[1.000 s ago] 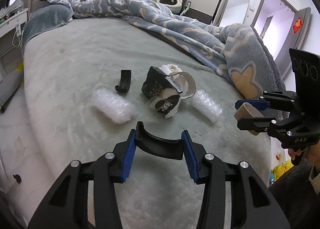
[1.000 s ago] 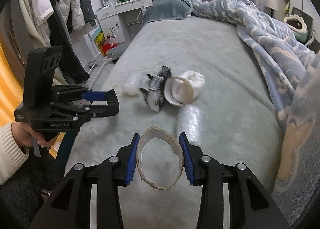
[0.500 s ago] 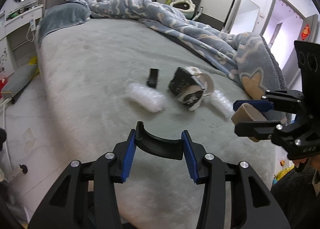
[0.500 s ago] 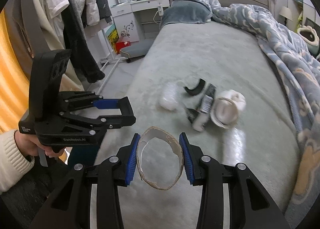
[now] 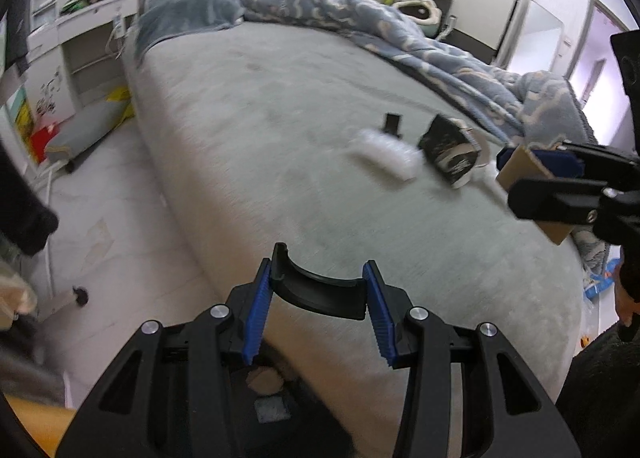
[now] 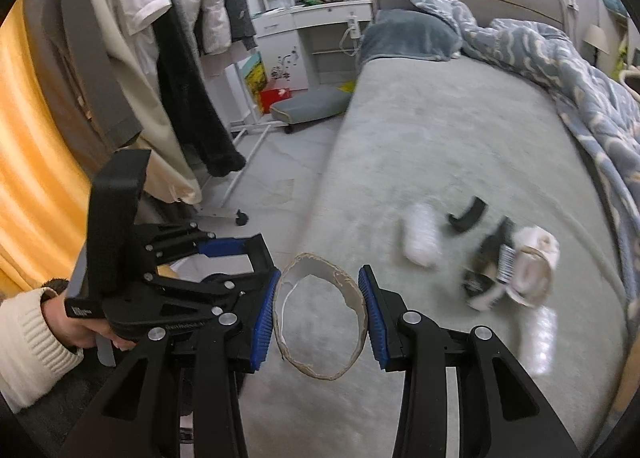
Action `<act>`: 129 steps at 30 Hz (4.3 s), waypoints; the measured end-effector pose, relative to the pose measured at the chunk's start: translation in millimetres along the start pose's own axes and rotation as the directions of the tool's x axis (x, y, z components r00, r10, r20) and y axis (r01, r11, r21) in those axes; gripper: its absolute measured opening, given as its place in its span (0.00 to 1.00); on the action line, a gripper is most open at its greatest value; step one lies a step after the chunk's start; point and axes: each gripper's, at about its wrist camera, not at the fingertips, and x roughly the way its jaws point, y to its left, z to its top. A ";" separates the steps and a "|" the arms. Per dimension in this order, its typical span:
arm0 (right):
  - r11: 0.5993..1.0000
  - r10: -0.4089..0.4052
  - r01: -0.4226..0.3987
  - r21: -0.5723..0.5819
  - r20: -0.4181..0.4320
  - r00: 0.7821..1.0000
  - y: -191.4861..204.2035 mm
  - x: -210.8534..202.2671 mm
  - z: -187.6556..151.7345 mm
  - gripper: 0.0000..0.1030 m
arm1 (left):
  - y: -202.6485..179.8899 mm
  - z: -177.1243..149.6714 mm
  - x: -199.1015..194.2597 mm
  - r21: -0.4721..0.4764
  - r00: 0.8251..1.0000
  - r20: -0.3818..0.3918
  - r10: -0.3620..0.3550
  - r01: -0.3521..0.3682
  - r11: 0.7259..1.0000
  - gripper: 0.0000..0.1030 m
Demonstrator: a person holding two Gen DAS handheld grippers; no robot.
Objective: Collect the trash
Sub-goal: 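Carry the black clip and tape core with both tools to the bin, then open the left tool over the bin to drop the black clip, then open the right tool over the bin to drop the tape core, then move both tools back over the bed toward the remaining trash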
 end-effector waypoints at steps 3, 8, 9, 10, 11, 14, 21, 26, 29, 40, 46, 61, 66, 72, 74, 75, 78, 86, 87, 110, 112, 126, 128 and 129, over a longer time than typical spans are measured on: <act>1.000 0.017 -0.017 0.012 -0.002 1.000 9.4 6.6 2.4 0.39 | 11.3 -13.2 -3.8 -0.041 1.000 -0.017 0.020 -0.020 0.999 0.47; 0.997 0.048 -0.046 0.058 -0.028 0.998 30.5 25.2 -7.3 0.39 | 29.2 -49.3 -11.7 -0.138 0.996 -0.060 0.060 -0.068 0.988 0.47; 0.998 0.048 -0.046 0.048 -0.045 0.998 37.5 31.0 -11.0 0.39 | 32.0 -60.3 -14.9 -0.150 0.994 -0.068 0.083 -0.093 0.984 0.47; 0.998 0.050 -0.048 0.041 -0.059 0.997 42.8 35.2 -14.3 0.39 | 34.1 -65.6 -16.4 -0.162 0.993 -0.074 0.090 -0.101 0.982 0.47; 0.998 0.051 -0.049 0.040 -0.067 0.996 46.2 37.4 -16.7 0.39 | 35.2 -71.3 -17.9 -0.170 0.992 -0.079 0.095 -0.107 0.980 0.47; 0.998 0.061 -0.058 0.040 -0.087 0.994 58.6 44.8 -24.4 0.39 | 45.6 -92.0 -25.1 -0.221 0.986 -0.113 0.119 -0.142 0.965 0.47; 0.997 0.071 -0.067 0.028 -0.148 0.987 79.8 69.0 -34.6 0.39 | 70.1 -120.3 -21.6 -0.308 0.969 -0.219 0.113 -0.179 0.934 0.47; 0.996 0.086 -0.078 0.050 -0.201 0.976 80.9 94.3 -39.8 0.39 | 93.6 -142.1 -8.3 -0.376 0.946 -0.317 0.063 -0.186 0.908 0.47; 0.995 0.093 -0.084 0.048 -0.222 0.971 87.4 104.1 -39.0 0.40 | 101.9 -149.8 -6.5 -0.395 0.936 -0.350 0.050 -0.195 0.898 0.47; 0.992 0.123 -0.111 0.056 -0.299 0.946 102.6 145.4 -41.9 0.39 | 103.0 -159.5 2.1 -0.373 0.913 -0.408 0.003 -0.170 0.912 0.49; 0.993 0.117 -0.103 0.060 -0.332 0.936 105.1 163.4 -43.3 0.40 | 99.2 -167.1 7.6 -0.360 0.900 -0.436 -0.033 -0.140 0.922 0.60; 0.995 0.093 -0.071 0.068 -0.409 0.908 114.6 206.0 -51.6 0.40 | 106.8 -139.6 -65.1 -0.290 0.959 -0.214 0.186 -0.245 0.925 0.80; 0.996 0.089 -0.078 0.043 -0.413 0.906 118.9 204.8 -51.6 0.40 | 106.5 -120.6 -96.9 -0.325 0.972 -0.104 0.212 -0.235 0.916 0.81; 0.995 0.089 -0.065 0.071 -0.422 0.902 111.5 202.0 -54.6 0.40 | 90.2 -103.8 -128.4 -0.262 0.978 -0.002 0.210 -0.203 0.943 0.89; 0.995 0.094 -0.070 0.072 -0.430 0.898 112.9 201.5 -56.0 0.41 | 86.2 -102.1 -133.8 -0.254 0.979 0.015 0.203 -0.192 0.948 0.91; 0.995 0.095 -0.072 0.068 -0.436 0.895 114.4 202.1 -57.2 0.41 | 85.6 -100.9 -137.5 -0.256 0.982 0.020 0.187 -0.176 0.950 0.92; 0.995 0.096 -0.079 0.056 -0.439 0.893 118.5 201.9 -57.9 0.43 | 80.2 -99.2 -146.5 -0.281 0.988 0.055 0.145 -0.124 0.952 0.93; 0.992 0.118 -0.129 -0.006 -0.363 0.924 126.1 175.8 -48.6 0.71 | 70.8 -91.8 -173.3 -0.306 0.968 0.194 0.159 -0.094 0.947 0.94; 0.991 0.120 -0.132 -0.013 -0.343 0.932 125.8 169.4 -46.1 0.72 | 70.7 -91.0 -174.5 -0.309 0.965 0.206 0.164 -0.095 0.946 0.94; 0.970 -0.227 0.221 0.101 0.047 0.973 -7.8 -13.7 -71.2 0.85 | 34.3 -61.9 -142.0 -0.297 0.953 0.274 0.130 -0.044 0.954 0.94; 0.967 -0.245 0.238 0.093 0.065 0.967 -22.5 -17.6 -75.4 0.85 | 26.2 -56.5 -131.3 -0.267 0.958 0.257 0.125 -0.054 0.962 0.94; 0.936 -0.347 0.337 0.099 0.107 0.932 -127.4 -22.6 -49.4 0.70 | -6.6 14.3 -47.9 -0.097 0.973 0.225 0.059 -0.038 0.995 0.93; 0.939 -0.341 0.332 0.091 0.107 0.934 -136.1 -19.5 -45.7 0.65 | -11.4 26.3 -38.8 -0.075 0.972 0.228 0.049 -0.033 0.997 0.93; 0.938 -0.342 0.334 0.089 0.105 0.934 -140.8 -18.2 -44.7 0.61 | -15.6 36.0 -31.1 -0.056 0.971 0.233 0.048 -0.036 0.998 0.93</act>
